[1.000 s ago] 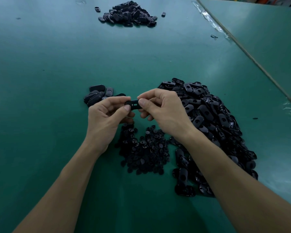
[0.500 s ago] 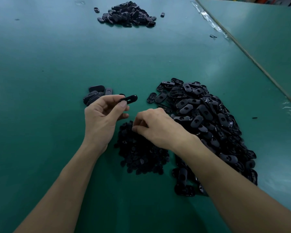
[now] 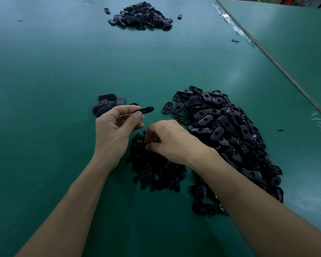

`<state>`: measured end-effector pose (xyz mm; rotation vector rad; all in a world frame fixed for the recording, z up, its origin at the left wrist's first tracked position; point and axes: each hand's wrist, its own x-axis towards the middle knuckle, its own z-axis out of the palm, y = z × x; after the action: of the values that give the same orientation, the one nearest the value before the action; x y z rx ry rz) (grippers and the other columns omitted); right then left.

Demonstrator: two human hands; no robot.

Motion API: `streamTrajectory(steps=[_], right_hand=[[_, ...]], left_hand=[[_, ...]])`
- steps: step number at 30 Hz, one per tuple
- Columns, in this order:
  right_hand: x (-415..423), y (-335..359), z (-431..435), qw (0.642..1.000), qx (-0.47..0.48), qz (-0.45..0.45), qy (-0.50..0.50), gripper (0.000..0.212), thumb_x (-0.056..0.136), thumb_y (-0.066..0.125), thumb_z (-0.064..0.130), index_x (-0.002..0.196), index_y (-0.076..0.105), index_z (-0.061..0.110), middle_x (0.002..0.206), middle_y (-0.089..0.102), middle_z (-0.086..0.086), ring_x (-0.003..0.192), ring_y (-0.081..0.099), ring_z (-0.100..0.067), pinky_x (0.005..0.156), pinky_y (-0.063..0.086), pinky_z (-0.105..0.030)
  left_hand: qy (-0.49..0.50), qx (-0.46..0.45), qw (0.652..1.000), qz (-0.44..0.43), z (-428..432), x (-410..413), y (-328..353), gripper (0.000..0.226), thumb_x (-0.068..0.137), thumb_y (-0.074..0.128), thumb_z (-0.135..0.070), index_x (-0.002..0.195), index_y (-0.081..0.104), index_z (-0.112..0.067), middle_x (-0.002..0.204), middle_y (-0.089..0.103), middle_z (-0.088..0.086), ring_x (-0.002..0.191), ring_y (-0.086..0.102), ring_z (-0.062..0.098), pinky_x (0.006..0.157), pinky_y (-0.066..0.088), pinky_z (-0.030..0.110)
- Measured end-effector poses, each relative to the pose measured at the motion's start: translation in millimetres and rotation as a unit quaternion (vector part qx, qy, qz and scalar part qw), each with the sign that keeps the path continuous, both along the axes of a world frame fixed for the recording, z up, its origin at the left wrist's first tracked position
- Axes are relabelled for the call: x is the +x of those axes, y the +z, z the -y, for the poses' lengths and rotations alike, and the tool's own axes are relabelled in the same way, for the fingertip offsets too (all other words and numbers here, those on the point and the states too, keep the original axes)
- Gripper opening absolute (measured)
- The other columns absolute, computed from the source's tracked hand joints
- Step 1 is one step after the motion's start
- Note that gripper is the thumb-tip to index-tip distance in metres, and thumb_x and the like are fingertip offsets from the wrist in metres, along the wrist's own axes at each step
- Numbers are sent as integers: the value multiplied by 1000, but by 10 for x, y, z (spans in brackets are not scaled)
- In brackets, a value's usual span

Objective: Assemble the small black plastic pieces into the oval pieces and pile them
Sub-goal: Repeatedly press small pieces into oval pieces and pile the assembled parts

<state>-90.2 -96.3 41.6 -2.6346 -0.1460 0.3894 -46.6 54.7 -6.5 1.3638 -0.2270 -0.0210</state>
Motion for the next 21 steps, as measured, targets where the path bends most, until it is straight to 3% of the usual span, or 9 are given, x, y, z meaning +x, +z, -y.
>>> streamTrajectory(steps=[5,21], right_hand=[[6,4,2,1000,20,-5,-8,12,89,72,30,89,60,30,95,64,0,89,63,-24,83,56,-43],[-44,95,30,998,55,1,-41,12,92,71,25,96,75,15,94,69,-5,85,66,-22,81,58,-41]], left_hand=[[0,-1,1000,3,19,-5,13,11,92,68,-5,96,72,-14,79,74,-4,75,70,11,71,59,23],[2,11,1000,1,20,-36,60,11,91,69,-6,97,72,-14,79,74,-4,73,70,12,71,59,24]])
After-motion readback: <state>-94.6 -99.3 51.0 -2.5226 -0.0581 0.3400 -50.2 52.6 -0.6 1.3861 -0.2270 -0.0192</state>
